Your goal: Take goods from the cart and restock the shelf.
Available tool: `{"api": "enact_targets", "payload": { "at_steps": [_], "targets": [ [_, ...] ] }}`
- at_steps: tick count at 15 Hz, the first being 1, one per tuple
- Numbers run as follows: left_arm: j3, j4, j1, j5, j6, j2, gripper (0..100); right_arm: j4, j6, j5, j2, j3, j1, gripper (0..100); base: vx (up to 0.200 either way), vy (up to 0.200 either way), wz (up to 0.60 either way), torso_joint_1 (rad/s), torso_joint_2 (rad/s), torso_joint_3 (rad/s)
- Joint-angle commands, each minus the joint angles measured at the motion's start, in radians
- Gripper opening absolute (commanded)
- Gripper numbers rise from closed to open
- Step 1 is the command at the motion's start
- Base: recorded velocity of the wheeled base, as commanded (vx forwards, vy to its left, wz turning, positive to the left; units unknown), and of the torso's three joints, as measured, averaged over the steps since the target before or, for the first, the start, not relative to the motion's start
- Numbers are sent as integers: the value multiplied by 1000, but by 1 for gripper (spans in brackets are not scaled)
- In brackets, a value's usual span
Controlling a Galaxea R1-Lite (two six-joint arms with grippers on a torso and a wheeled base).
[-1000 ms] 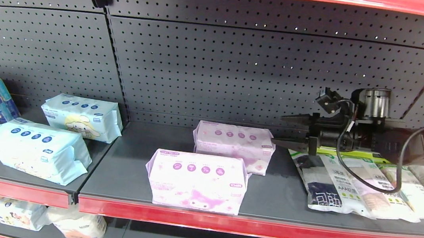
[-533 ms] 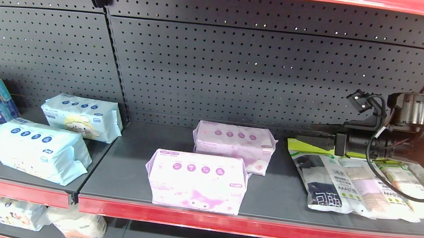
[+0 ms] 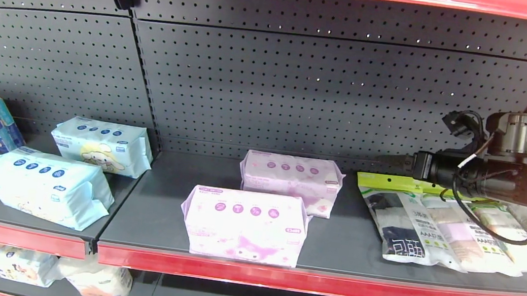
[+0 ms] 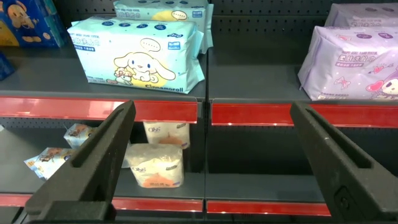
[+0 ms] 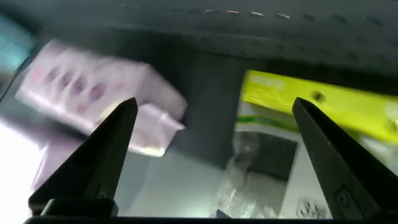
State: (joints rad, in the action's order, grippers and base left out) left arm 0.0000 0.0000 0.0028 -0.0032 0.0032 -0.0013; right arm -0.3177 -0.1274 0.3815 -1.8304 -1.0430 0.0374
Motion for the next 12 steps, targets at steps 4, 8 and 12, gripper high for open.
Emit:
{"api": "enact_targets", "payload": {
  "at_steps": [4,8,12],
  "targets": [
    [0,0,0,0,0,1,100,5,-101,-273,-21,18,81,100,0,0,0,0,0,0],
    [0,0,0,0,0,1,100,-3,-87,-312,-50,27,139,100,0,0,0,0,0,0],
    [0,0,0,0,0,1,100,-3,-78,-412,-95,8,182,100,0,0,0,0,0,0]
  ]
}}
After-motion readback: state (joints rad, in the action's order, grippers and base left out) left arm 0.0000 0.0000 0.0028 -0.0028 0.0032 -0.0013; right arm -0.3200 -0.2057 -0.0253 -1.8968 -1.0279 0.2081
